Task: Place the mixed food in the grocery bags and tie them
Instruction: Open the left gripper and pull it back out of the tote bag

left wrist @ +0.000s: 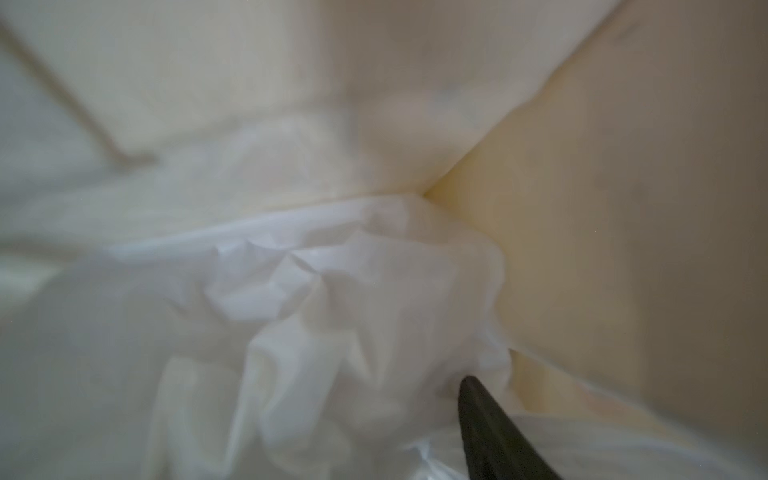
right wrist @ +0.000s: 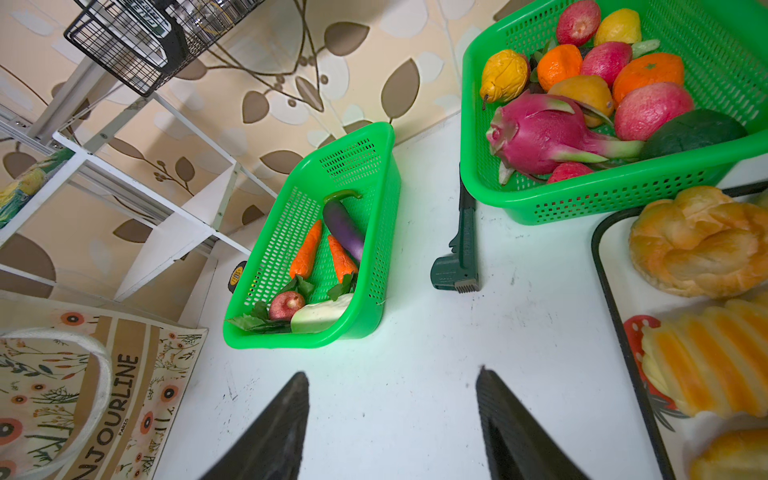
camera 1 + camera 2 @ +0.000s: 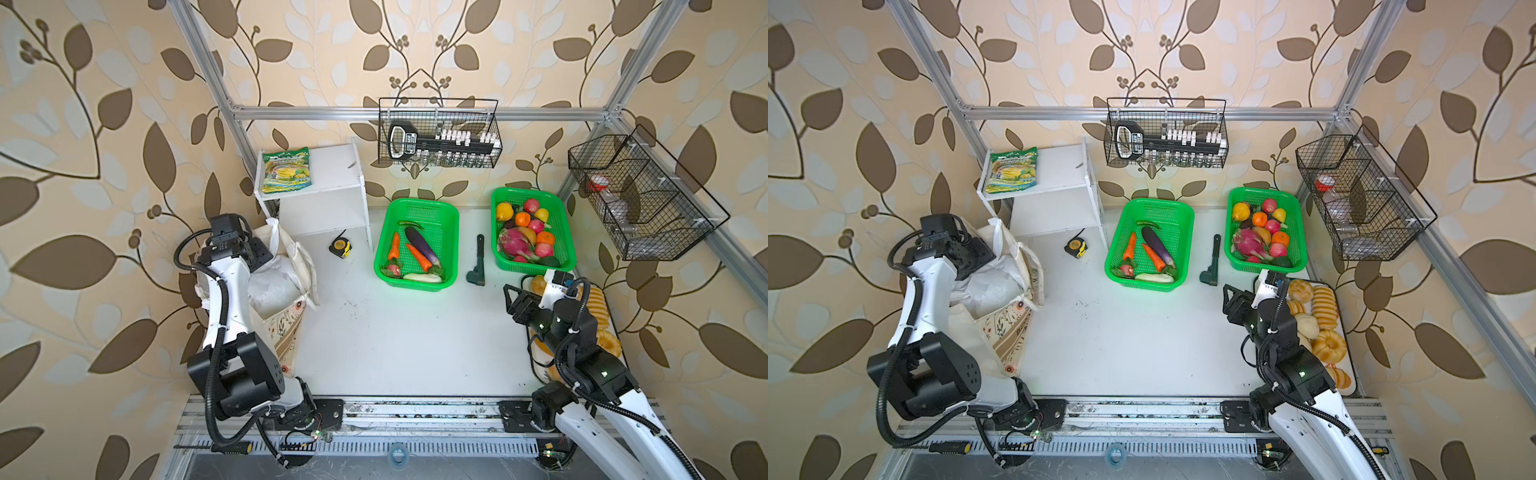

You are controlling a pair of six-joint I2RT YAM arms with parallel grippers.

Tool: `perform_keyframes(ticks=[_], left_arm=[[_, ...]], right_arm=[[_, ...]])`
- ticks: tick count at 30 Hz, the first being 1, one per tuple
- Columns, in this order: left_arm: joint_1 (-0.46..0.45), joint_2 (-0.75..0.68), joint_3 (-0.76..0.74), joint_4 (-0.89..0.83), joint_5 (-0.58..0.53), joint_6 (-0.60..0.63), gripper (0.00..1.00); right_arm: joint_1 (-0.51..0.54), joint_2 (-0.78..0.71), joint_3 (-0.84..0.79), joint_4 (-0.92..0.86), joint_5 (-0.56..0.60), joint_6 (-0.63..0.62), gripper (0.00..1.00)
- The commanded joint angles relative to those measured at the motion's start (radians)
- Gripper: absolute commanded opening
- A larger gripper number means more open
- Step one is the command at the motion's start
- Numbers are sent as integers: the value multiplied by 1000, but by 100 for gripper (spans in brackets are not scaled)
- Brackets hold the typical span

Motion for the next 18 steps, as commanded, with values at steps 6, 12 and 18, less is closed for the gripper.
perform_keyframes(ticks=[6, 12, 18], left_arm=[[13, 32, -47, -16, 46, -41, 58], [13, -55, 152, -117, 42, -3, 68], [10, -203, 272, -102, 203, 9, 78]], right_arm=[[-3, -6, 1, -13, 4, 5, 64], [-3, -4, -1, -8, 2, 7, 64], [-2, -3, -7, 6, -1, 9, 64]])
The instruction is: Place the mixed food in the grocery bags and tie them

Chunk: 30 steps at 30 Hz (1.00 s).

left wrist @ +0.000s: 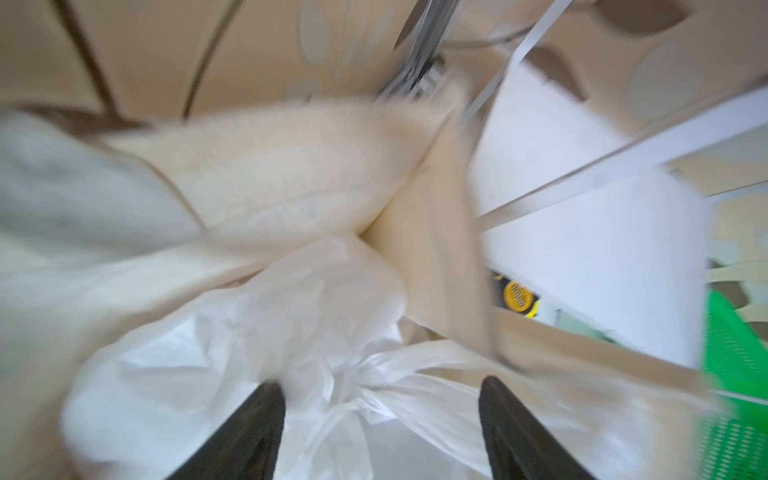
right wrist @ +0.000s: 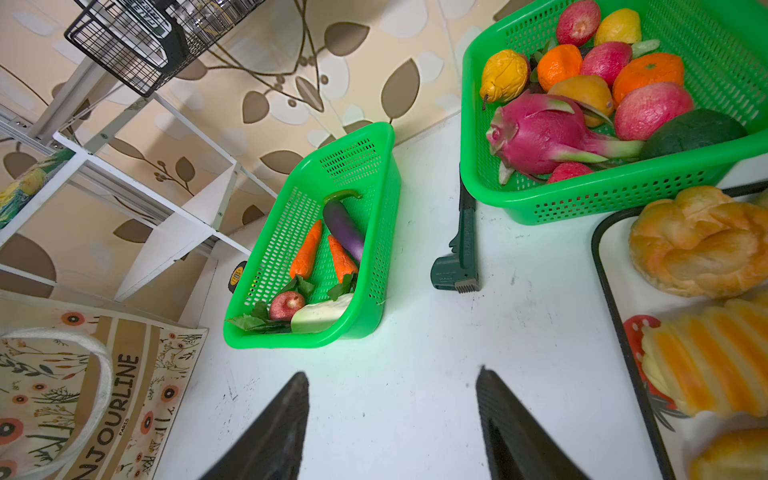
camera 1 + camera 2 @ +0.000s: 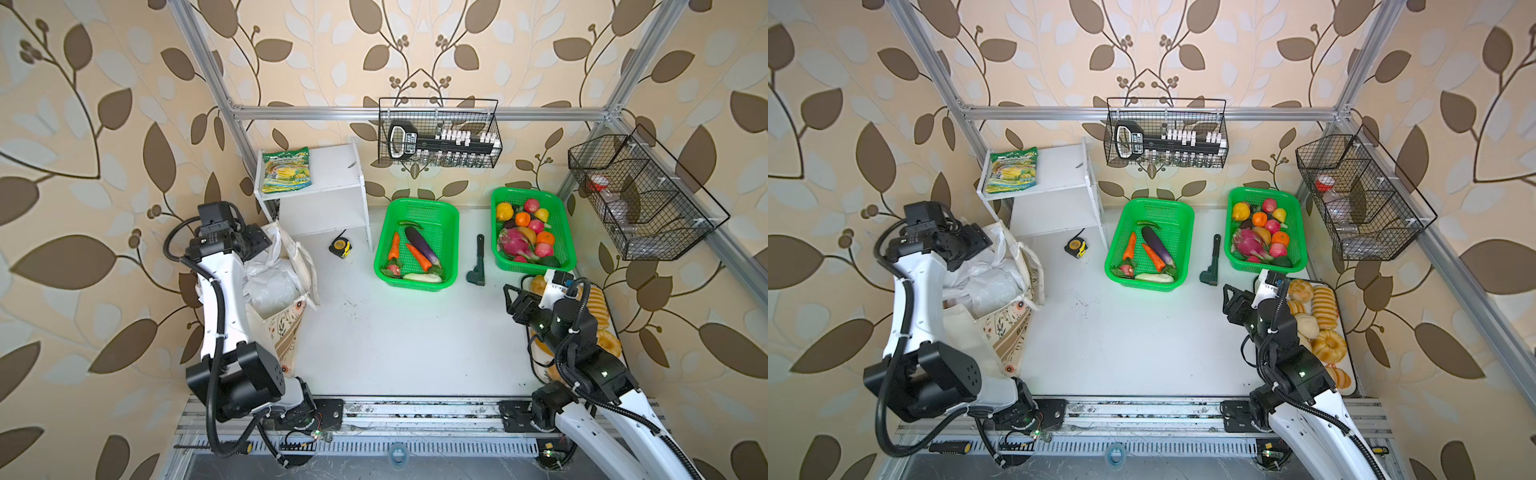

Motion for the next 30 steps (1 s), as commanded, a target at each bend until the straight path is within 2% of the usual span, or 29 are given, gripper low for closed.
perform_keyframes(ticks=[1, 4, 6, 10, 12, 13, 16, 18, 21, 24, 27, 30], left_arm=[[7, -141, 44, 24, 161, 1, 79], [-53, -208, 5, 111, 343, -18, 79], [-189, -229, -11, 141, 391, -13, 79], [-620, -228, -104, 228, 325, 3, 80], [-799, -211, -194, 302, 256, -2, 80], [-880, -196, -239, 341, 216, -3, 81], [-1038, -127, -360, 423, 99, 47, 84], [-1070, -81, -402, 428, 7, 68, 86], [-1070, -44, -474, 447, -140, 117, 90], [-1063, -51, -597, 549, -308, 192, 93], [-1014, -85, -716, 662, -373, 255, 94], [-885, -129, -782, 669, -379, 209, 94]], right_arm=[[-3, -2, -7, 10, -1, 5, 64], [-3, 6, -6, 21, 3, -6, 64], [-3, 8, -8, 36, 11, -18, 64], [-3, 12, -11, 72, 37, -67, 64], [-3, 6, -10, 82, 62, -100, 64], [-3, 3, -13, 89, 76, -121, 65], [-2, -16, -34, 111, 120, -192, 66], [-4, -27, -54, 132, 147, -236, 66], [-4, -47, -96, 165, 180, -305, 67], [-3, -61, -156, 221, 213, -374, 69], [-4, -61, -215, 309, 251, -450, 71], [-4, -49, -290, 451, 300, -547, 71]])
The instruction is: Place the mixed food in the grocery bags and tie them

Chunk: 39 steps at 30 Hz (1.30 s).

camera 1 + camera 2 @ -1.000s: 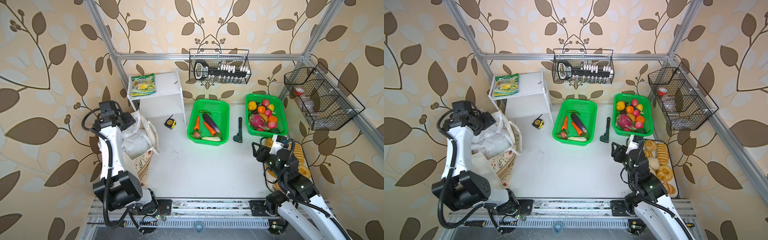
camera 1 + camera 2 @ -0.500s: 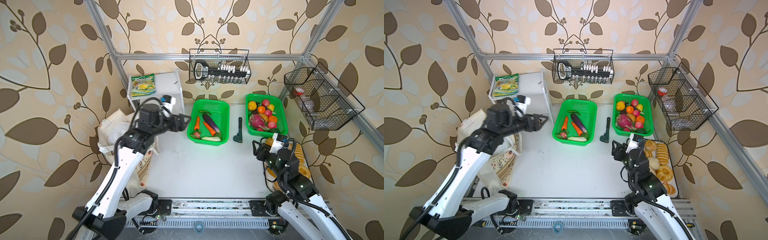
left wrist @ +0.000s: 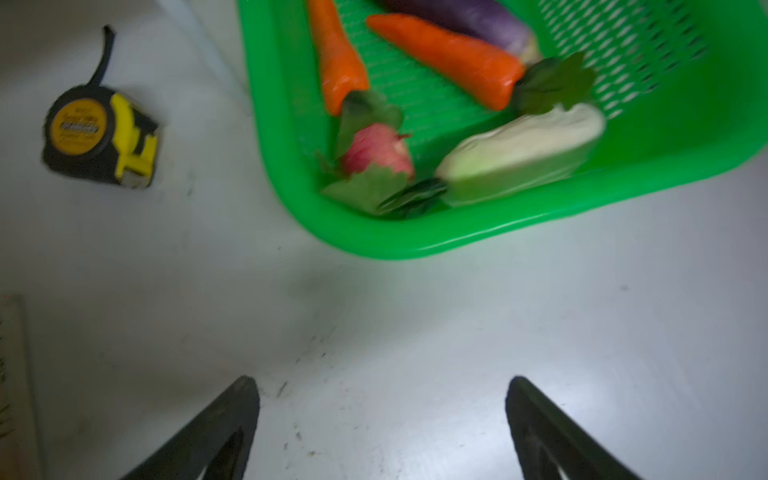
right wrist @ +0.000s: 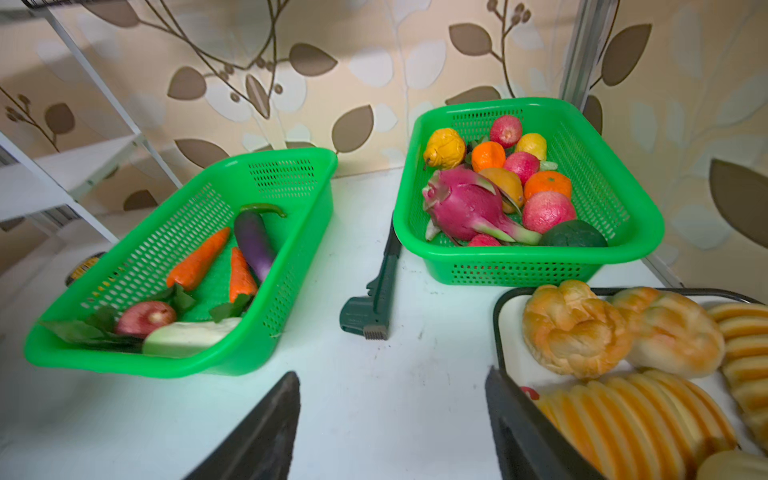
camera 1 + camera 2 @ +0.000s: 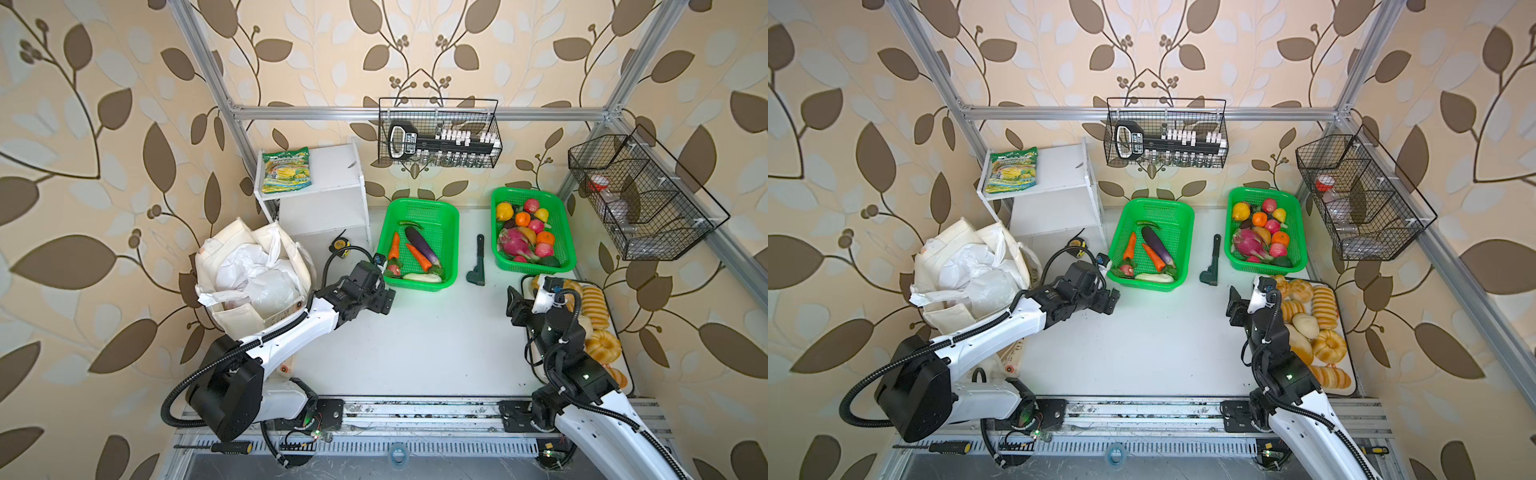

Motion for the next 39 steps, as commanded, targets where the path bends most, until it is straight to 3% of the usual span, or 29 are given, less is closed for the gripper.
perform_keyframes(ticks=[1, 4, 7, 11, 17, 24, 28, 31, 33, 35, 39], left_arm=[[148, -80, -49, 102, -97, -1, 95], [301, -113, -106, 103, -44, -27, 95], [382, -140, -151, 120, -62, -17, 97], [413, -158, -180, 201, -101, -9, 98], [424, -94, -173, 286, -116, 18, 98], [462, -60, -261, 519, -77, 24, 98], [486, -28, -313, 672, -44, 29, 98], [505, 22, -358, 796, -27, 35, 98], [509, 51, -381, 864, -13, 46, 98], [514, 65, -392, 896, 1, 53, 99], [519, 215, -467, 1167, -16, 54, 99]], right_arm=[[-4, 9, -76, 226, 89, -176, 72], [-7, 50, -172, 428, 116, -250, 72], [-19, 112, -220, 602, 144, -255, 72], [-61, 265, -229, 756, 135, -249, 72], [-149, 489, -188, 829, 51, -269, 73], [-246, 701, -176, 983, -168, -277, 73], [-326, 810, -241, 1203, -283, -249, 71], [-327, 932, -281, 1407, -299, -255, 71], [-325, 891, -264, 1299, -292, -251, 71], [-317, 905, -273, 1345, -293, -263, 72], [-280, 919, -238, 1296, -180, -267, 89]])
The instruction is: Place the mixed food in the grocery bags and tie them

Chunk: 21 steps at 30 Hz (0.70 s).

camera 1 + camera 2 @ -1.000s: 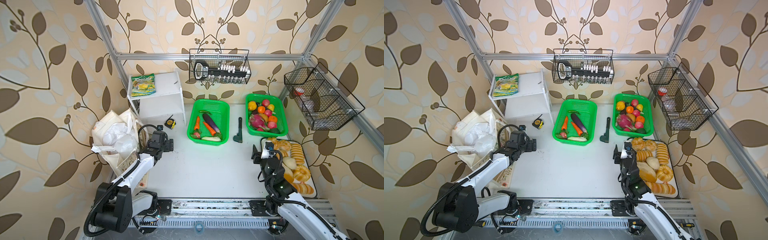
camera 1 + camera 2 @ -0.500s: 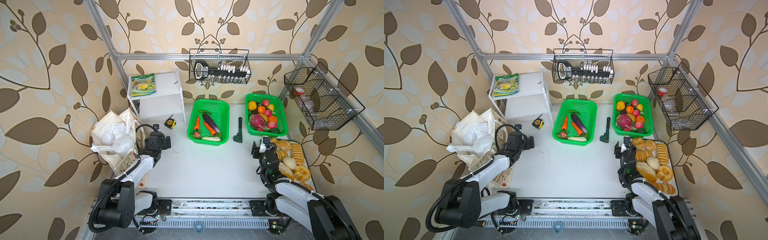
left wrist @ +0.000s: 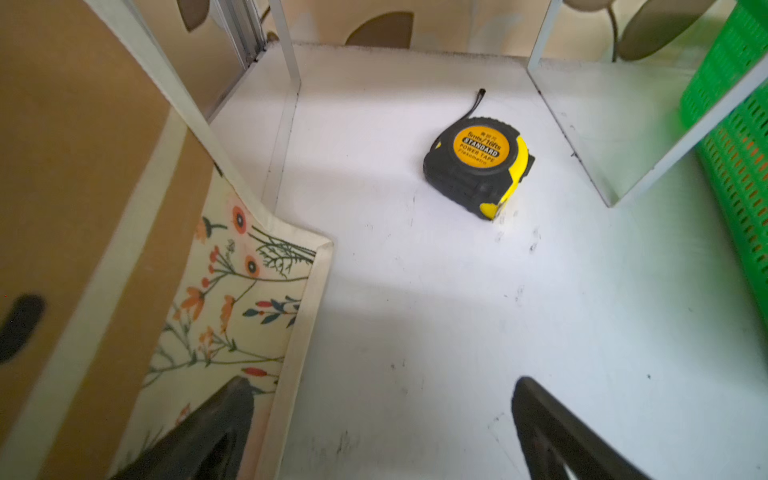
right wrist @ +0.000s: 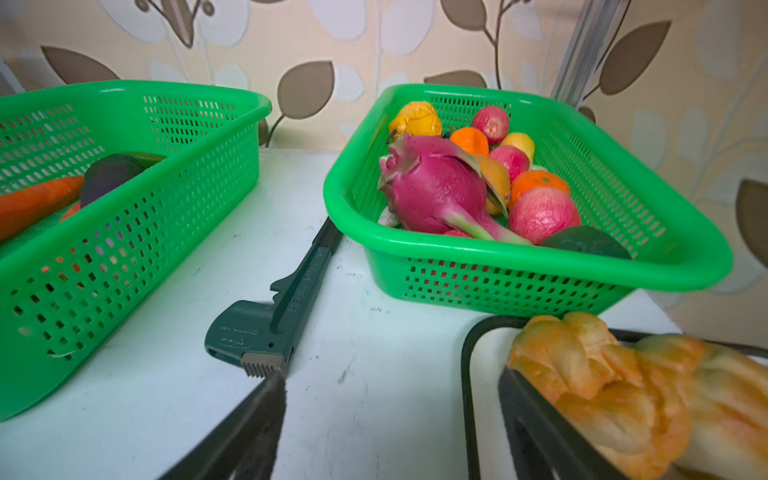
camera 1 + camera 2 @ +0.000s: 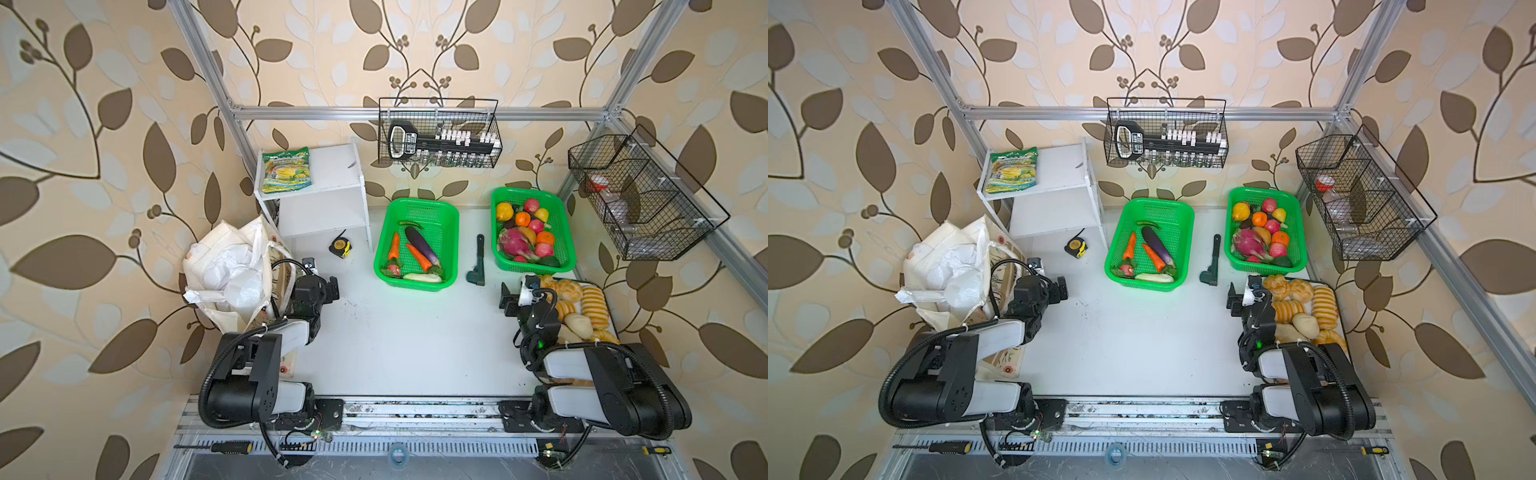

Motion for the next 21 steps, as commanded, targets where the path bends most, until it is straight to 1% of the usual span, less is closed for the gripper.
perform_keyframes(ticks=[1, 2, 3, 5, 7, 9, 21], left_arm=[[18, 134, -56, 333, -11, 7, 99], [19, 108, -28, 238, -30, -10, 99], [21, 80, 15, 104, -55, -33, 99], [25, 123, 33, 135, -74, -33, 99], [25, 101, 40, 82, -72, -40, 99], [25, 108, 34, 110, -73, -35, 99], [25, 98, 34, 95, -72, -37, 99]], right_arm=[[15, 15, 49, -7, 82, -1, 100], [5, 10, 70, -56, 82, 13, 100], [-18, 19, 84, -67, 57, 28, 100], [-37, 16, 89, -84, 34, 41, 100], [-37, 15, 89, -86, 34, 40, 100], [-36, 15, 88, -83, 34, 39, 100], [-36, 14, 88, -82, 34, 39, 100]])
